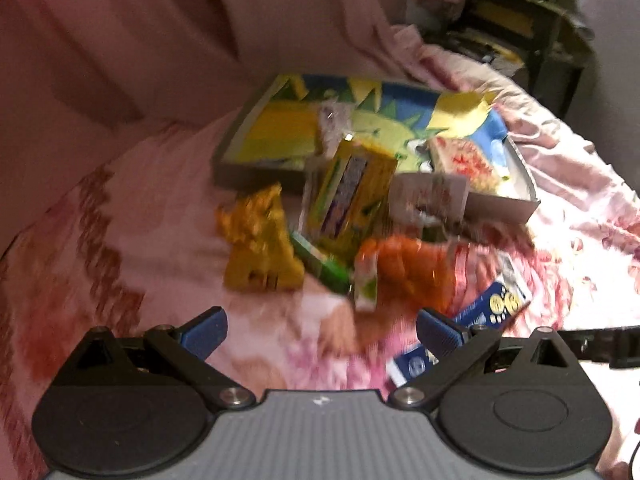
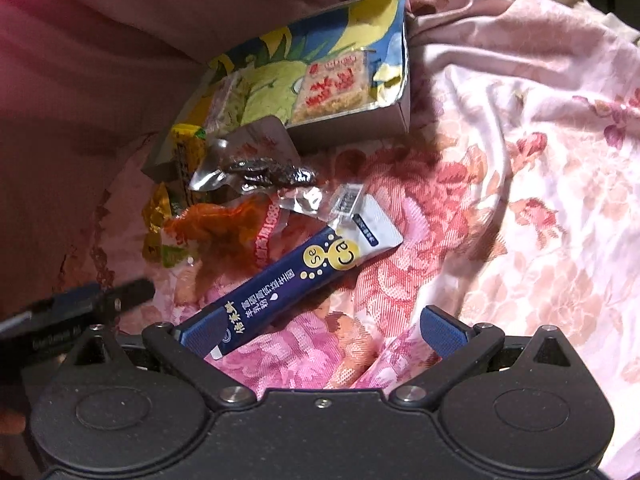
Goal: Organize snacks
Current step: 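Grasp the blue calcium stick pack with the right tool while the left tool grasps the orange snack bag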
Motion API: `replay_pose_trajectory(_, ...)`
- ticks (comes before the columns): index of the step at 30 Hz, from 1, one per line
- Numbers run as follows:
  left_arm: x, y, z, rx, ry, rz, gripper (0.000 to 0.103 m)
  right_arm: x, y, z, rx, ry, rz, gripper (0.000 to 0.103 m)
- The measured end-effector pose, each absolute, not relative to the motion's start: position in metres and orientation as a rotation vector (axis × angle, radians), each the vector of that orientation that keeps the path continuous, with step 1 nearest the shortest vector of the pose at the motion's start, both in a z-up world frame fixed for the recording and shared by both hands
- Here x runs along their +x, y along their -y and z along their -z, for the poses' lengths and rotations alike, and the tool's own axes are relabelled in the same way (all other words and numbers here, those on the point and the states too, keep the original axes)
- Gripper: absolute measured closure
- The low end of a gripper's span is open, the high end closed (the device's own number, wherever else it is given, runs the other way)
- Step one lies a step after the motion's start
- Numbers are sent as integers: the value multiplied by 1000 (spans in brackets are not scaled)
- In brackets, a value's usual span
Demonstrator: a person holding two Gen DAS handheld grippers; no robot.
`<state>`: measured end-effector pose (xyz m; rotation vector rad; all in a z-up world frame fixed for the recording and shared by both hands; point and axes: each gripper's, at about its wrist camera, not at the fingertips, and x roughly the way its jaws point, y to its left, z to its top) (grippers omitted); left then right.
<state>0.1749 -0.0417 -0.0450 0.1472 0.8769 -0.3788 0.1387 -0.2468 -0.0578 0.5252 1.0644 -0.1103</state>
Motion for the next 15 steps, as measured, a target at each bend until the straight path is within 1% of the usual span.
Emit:
replay_pose_trajectory(9, 197, 69, 57, 364, -668, 549, 1, 163, 217, 76, 466, -1053, 99, 1)
replay_pose_trajectory(15, 214, 74, 61, 334, -660, 689, 2, 177, 188, 88, 372, -1033, 107, 1)
